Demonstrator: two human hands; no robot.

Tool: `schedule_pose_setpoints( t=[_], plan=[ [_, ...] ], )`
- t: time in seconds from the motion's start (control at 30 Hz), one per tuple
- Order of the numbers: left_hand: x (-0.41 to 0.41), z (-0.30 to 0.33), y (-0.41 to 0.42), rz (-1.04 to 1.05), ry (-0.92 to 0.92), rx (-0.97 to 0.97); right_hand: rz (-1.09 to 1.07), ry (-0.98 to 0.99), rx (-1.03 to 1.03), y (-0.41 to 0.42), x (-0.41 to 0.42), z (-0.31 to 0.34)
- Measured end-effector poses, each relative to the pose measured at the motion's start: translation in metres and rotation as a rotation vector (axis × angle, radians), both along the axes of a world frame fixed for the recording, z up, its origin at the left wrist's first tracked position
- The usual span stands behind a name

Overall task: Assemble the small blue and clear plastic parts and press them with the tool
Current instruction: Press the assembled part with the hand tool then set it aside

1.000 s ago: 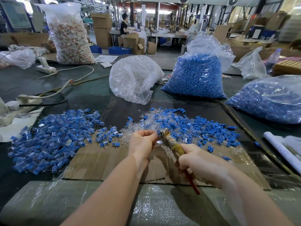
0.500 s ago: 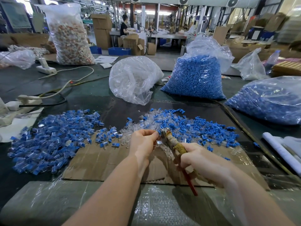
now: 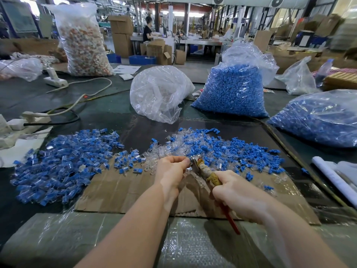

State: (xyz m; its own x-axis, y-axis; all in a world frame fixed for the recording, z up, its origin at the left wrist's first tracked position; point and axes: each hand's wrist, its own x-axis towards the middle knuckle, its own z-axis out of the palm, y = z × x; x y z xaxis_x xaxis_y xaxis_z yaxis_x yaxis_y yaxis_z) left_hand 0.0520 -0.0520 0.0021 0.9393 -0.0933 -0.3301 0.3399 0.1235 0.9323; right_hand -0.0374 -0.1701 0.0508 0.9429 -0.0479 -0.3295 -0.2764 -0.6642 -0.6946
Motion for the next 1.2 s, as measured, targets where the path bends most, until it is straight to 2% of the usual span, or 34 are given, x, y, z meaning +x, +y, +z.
schedule_pose_setpoints(
  t=[0.2,0.4,0.47,0.6,0.7,0.83,0.93,1.07,1.13,1.2],
  plan=[
    [0.000,-0.001,-0.003,0.013,0.009,-0.029,-0.037,-0.064,-0.020,0.001,0.000,-0.006],
    [0.003,-0.004,0.005,0.055,-0.092,0.024,-0.138,-0.075,0.249,-0.004,0.000,-0.008],
    [0.007,-0.007,0.017,0.103,-0.214,0.172,-0.212,-0.146,0.221,-0.011,0.003,-0.010],
    [0.023,-0.011,0.061,0.264,-0.492,0.750,-0.314,-0.313,-0.158,-0.039,0.012,-0.021],
    [0.034,-0.016,0.088,0.334,-0.541,1.048,-0.355,-0.274,-0.410,-0.059,0.017,-0.026],
    [0.039,-0.020,0.099,0.296,-0.510,1.259,-0.325,-0.197,-0.594,-0.070,0.022,-0.036],
    [0.036,-0.021,0.092,0.278,-0.549,1.252,-0.327,-0.192,-0.659,-0.076,0.023,-0.043],
    [0.022,-0.020,0.062,0.109,-0.753,0.998,-0.311,-0.188,-0.692,-0.078,0.022,-0.050],
    [0.016,-0.020,0.044,-0.010,-0.788,0.886,-0.298,-0.182,-0.727,-0.080,0.022,-0.052],
    [0.012,-0.023,0.030,-0.088,-0.793,0.868,-0.287,-0.158,-0.739,-0.081,0.022,-0.053]
  ],
)
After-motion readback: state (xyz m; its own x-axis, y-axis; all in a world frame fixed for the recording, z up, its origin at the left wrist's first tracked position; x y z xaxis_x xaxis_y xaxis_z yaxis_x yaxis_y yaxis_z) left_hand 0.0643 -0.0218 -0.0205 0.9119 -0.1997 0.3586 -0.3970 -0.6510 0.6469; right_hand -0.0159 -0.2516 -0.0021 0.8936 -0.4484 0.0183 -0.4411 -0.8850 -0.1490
